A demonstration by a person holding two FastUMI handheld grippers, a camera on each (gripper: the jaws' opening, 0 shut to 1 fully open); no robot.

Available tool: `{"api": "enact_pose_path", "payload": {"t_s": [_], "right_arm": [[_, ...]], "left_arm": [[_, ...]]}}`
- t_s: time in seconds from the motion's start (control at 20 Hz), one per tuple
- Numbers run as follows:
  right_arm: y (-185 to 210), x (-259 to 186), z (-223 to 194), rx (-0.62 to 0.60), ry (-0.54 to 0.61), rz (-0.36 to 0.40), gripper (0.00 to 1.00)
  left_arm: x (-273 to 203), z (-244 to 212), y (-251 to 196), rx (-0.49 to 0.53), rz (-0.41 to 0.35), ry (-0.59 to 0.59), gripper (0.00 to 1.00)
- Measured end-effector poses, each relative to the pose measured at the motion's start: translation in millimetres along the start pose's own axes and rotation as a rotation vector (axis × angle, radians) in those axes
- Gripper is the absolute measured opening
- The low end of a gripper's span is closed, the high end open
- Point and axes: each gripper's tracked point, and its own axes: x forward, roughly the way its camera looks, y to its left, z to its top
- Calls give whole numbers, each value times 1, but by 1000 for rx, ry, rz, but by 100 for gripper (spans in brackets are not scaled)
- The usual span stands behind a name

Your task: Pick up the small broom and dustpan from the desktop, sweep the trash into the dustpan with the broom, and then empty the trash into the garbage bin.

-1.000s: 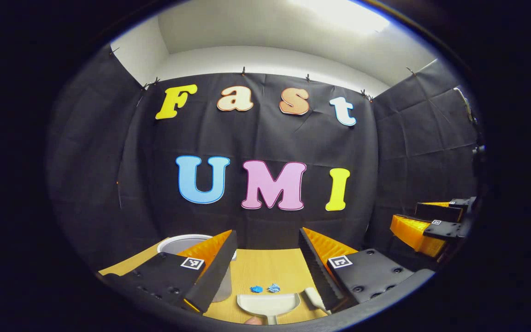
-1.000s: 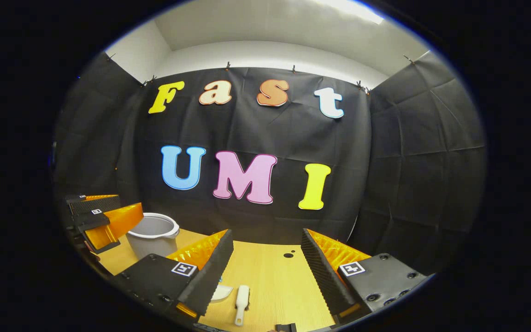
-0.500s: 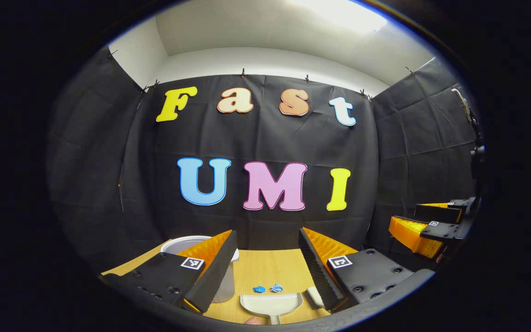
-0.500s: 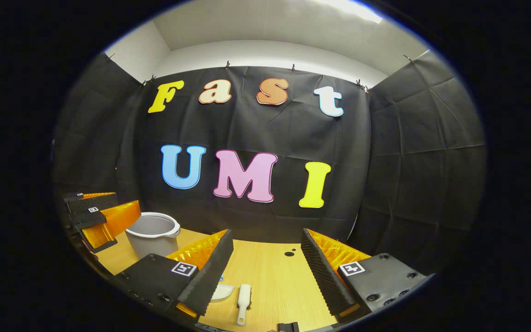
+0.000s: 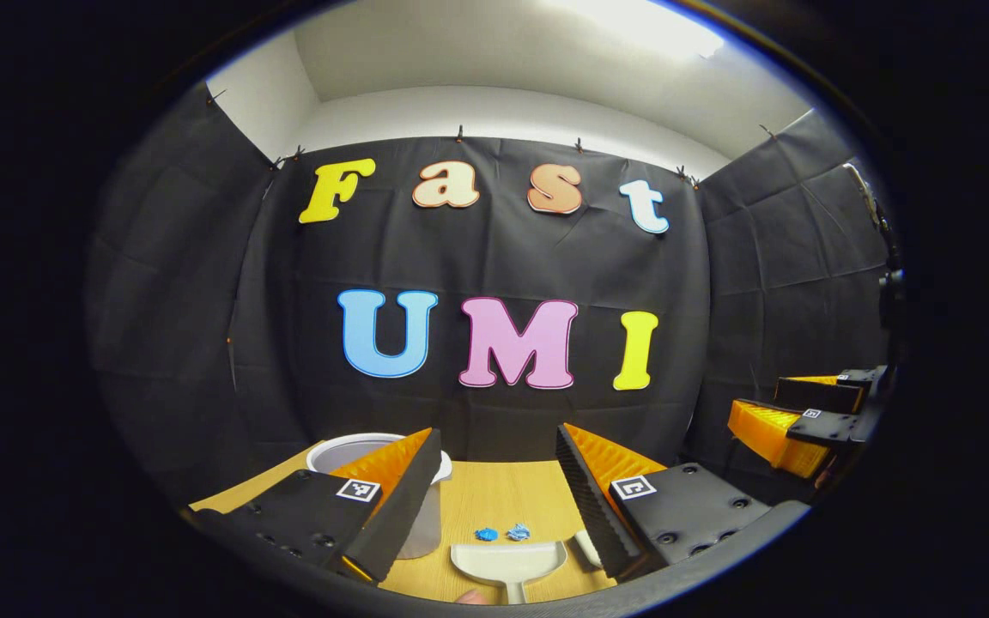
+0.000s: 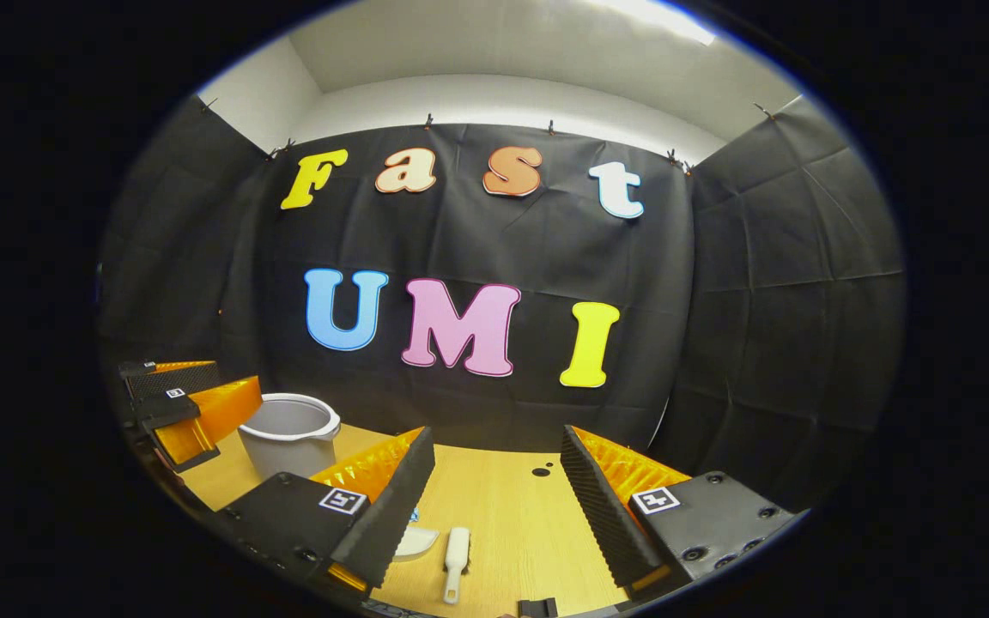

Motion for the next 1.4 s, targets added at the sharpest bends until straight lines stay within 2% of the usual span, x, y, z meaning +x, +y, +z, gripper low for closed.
{"api": "enact_pose_path", "payload": {"t_s": [0.15,0.2,0.45,0.85,0.9,1.1,1.4], "right_arm": [[0,0,-1,-1,1,-1,93],[-1,0,1,1,-1,-2,96],[-1,-2,-1,-4,1,-4,92],[-1,-2,0,-6,0,-5,93],[0,-2,-1,-4,3,-4,96],[-1,-1,1,-8,2,-4,93],[8,1,-6,1,21,10,93]], "left_arm": [[-1,1,-2,12,-6,-3,80],[-1,2,-3,19,-8,-5,80],[-3,-1,-6,23,-18,-4,80],[-2,1,-6,37,-16,-9,80],[-2,1,-6,41,-18,-8,80],[0,1,-3,46,-7,-12,80],[0,-13,3,31,-9,40,80]]}}
